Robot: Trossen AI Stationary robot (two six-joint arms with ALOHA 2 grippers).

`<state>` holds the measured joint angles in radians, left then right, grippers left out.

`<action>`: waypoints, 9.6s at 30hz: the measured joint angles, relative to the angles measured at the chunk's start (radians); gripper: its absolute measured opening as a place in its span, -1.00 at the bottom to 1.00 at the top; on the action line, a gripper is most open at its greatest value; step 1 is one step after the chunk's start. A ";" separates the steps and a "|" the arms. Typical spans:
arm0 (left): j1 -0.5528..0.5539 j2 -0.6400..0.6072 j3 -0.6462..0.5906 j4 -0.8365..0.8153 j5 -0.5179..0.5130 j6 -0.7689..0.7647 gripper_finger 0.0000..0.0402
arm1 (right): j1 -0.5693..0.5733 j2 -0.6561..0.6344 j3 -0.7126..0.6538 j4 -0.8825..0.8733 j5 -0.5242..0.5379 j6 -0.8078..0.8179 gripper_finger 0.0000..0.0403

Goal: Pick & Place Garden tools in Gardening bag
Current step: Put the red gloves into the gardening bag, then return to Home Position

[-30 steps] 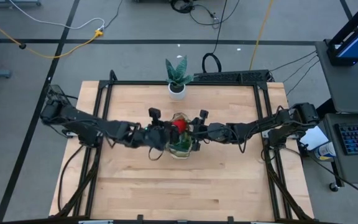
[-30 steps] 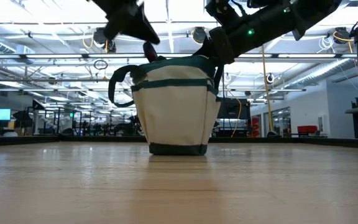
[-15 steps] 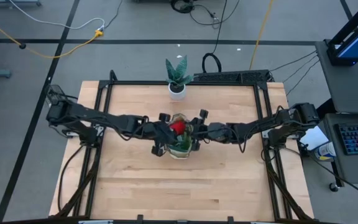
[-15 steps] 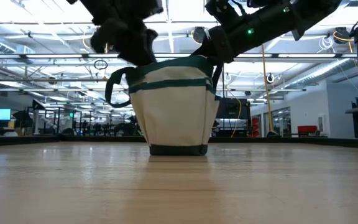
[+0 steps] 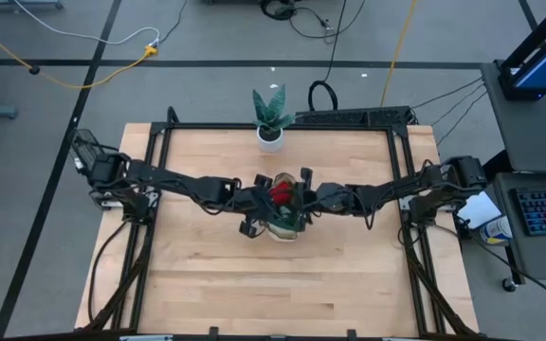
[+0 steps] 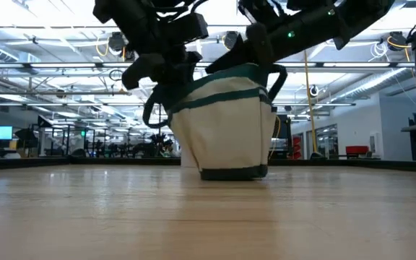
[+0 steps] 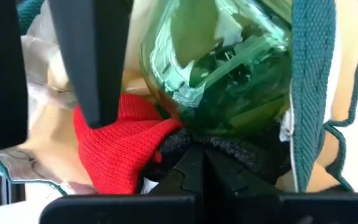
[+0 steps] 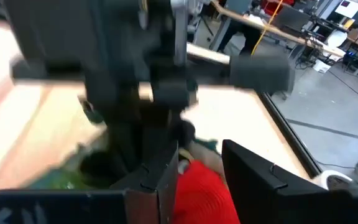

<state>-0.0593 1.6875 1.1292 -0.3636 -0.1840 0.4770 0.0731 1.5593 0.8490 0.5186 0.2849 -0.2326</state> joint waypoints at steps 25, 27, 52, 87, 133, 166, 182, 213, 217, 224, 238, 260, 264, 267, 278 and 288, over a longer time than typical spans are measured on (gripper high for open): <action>-0.090 -0.076 0.116 -0.088 -0.321 0.000 -0.77 | -0.126 -0.002 0.002 -0.305 -0.184 -0.139 -0.93; -0.094 -0.096 0.117 -0.131 -0.293 -0.028 -0.81 | -0.126 -0.001 0.002 -0.306 -0.184 -0.138 -0.97; 0.033 0.032 0.117 -0.093 0.005 0.023 -0.98 | -0.126 0.001 -0.001 -0.294 -0.182 -0.094 -1.00; 0.009 0.031 0.113 -0.124 -0.079 0.023 -0.86 | -0.122 0.001 -0.001 -0.255 -0.240 -0.100 -0.74; -0.268 -0.539 -0.198 -0.257 -0.376 -0.502 -0.22 | 0.162 -0.520 -0.223 -0.172 0.134 -0.003 -0.31; -0.289 -1.253 -0.751 0.239 -0.376 -0.312 -0.22 | 0.195 -0.997 -0.655 0.093 0.133 0.055 -0.31; -0.289 -1.351 -1.023 0.605 -0.375 -0.288 -0.22 | 0.195 -1.076 -0.655 -0.013 0.135 0.061 -0.31; -0.289 -1.350 -1.030 0.602 -0.366 -0.260 -0.22 | 0.195 -1.321 -0.655 -0.356 0.133 0.120 -0.31; -0.289 -1.350 -1.030 0.630 -0.366 -0.229 -0.22 | 0.195 -1.373 -0.655 -0.396 0.132 0.140 -0.31; -0.282 -1.351 -1.030 0.698 -0.367 -0.167 -0.22 | 0.195 -1.453 -0.655 -0.470 0.132 0.140 -0.31; -0.170 -1.350 -1.030 0.668 -0.217 -0.217 -0.22 | 0.195 -1.557 -0.754 -0.470 0.131 0.168 -0.31; -0.024 -1.349 -1.118 0.727 -0.037 -0.297 -0.22 | 0.195 -1.556 -0.756 -0.489 0.130 0.162 -0.31; -0.015 -1.349 -1.118 0.733 0.003 -0.297 -0.22 | 0.195 -1.556 -0.765 -0.485 0.130 0.168 -0.31; -0.013 -1.349 -1.118 0.732 0.009 -0.297 -0.22 | 0.195 -1.556 -0.784 -0.479 0.127 0.172 -0.31; -0.013 -1.348 -1.118 0.700 0.001 -0.306 -0.22 | 0.195 -1.556 -0.807 -0.480 0.127 0.222 -0.31; -0.013 -1.347 -1.118 0.622 0.000 -0.309 -0.22 | 0.195 -1.547 -0.834 -0.462 0.051 0.143 -0.31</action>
<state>-0.0723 0.3401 0.0113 0.2582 -0.1838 0.1685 0.2684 0.0125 0.0147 0.0570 0.3354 -0.0891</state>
